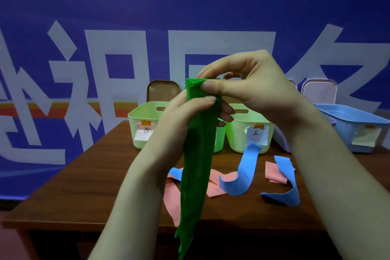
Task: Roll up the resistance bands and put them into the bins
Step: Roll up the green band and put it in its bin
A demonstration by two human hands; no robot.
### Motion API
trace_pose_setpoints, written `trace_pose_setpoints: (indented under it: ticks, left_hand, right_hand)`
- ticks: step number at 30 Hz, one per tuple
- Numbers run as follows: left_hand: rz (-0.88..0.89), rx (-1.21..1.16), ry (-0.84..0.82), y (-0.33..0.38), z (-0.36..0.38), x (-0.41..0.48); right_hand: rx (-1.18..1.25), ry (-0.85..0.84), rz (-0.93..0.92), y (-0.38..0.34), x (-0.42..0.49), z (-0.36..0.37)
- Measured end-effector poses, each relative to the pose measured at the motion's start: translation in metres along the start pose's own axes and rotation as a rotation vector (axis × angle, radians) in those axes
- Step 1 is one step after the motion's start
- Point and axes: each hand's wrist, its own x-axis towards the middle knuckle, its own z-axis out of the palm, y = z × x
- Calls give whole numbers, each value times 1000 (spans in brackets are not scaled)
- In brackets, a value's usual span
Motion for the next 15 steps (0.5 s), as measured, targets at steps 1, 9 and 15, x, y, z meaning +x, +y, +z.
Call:
trace_pose_setpoints:
  ticks: [1,9,15]
  left_hand:
    - [-5,13,-7,0,-2,-1]
    - [-51,13,152,-1,-24,-10]
    - [-154,-131,477,-10,-63,-13]
  right_hand:
    - [80,-3,1,0,0,1]
    - [444,-109,144,24,13,30]
    - [83,-91,450,109,22,66]
